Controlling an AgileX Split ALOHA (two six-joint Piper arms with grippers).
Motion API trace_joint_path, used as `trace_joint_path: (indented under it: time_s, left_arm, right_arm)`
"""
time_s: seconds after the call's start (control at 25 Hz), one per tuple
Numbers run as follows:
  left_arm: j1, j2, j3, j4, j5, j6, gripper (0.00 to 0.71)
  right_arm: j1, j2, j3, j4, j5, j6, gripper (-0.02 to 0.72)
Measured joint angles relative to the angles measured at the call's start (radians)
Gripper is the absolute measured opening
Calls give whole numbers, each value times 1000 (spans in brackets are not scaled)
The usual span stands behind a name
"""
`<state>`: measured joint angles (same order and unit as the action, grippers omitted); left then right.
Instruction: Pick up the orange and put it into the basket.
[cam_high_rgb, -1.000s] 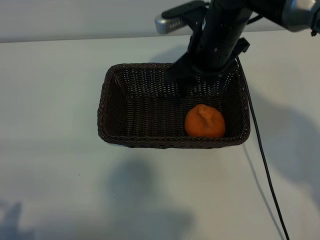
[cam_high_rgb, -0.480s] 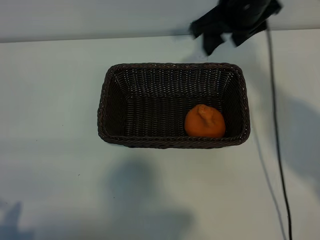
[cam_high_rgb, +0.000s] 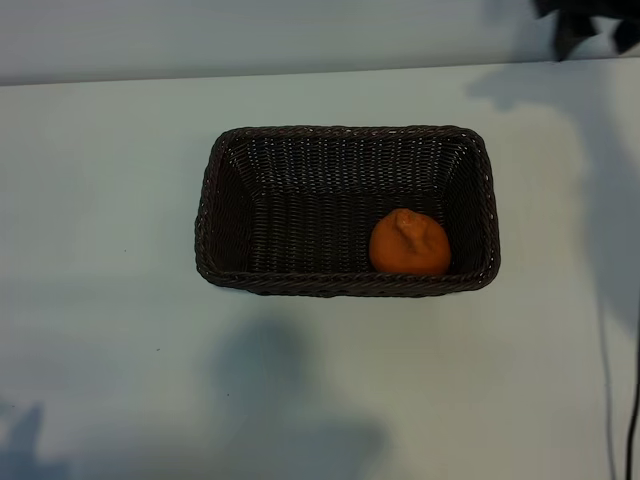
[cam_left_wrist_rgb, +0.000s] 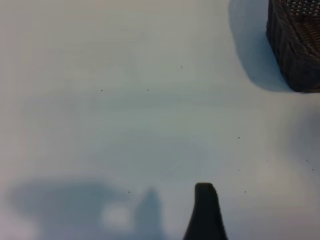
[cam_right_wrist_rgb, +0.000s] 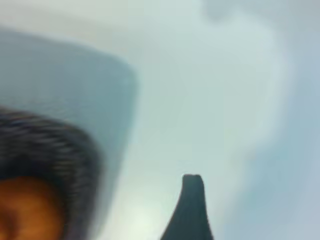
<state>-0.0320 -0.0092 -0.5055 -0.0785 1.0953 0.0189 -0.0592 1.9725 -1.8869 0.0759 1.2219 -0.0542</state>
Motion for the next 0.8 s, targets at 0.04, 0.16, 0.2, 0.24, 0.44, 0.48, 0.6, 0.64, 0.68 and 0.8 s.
trace_joint_path:
  time_s: [0.04, 0.16, 0.2, 0.24, 0.44, 0.48, 0.6, 0.64, 0.68, 0.8]
  left_arm:
    - [0, 0, 0, 0, 0, 0, 552]
    - [0, 0, 0, 0, 0, 0, 552]
    - [0, 0, 0, 0, 0, 0, 552]
    - [0, 0, 0, 0, 0, 0, 552]
    - [0, 0, 0, 0, 0, 0, 552]
    - [0, 0, 0, 0, 0, 0, 552]
    - [0, 0, 0, 0, 0, 0, 552]
    - [0, 0, 0, 0, 0, 0, 552]
    - [0, 0, 0, 0, 0, 0, 552]
    - [0, 0, 0, 0, 0, 0, 552]
  right_arm:
    - [-26, 0, 0, -2, 0, 0, 593]
    - [-89, 0, 0, -2, 0, 0, 593]
    - [-107, 0, 0, -2, 0, 0, 593]
    - [-125, 0, 0, -2, 0, -1, 593]
    - [-192, 0, 0, -2, 0, -1, 593]
    - [-201, 0, 0, -2, 0, -1, 593]
    - [-219, -10, 0, -2, 1, -2, 590]
    - [-221, -19, 0, 0, 2, -3, 587]
    - [-224, -31, 0, 0, 5, -3, 584]
    - [-224, -90, 0, 4, 7, -3, 581]
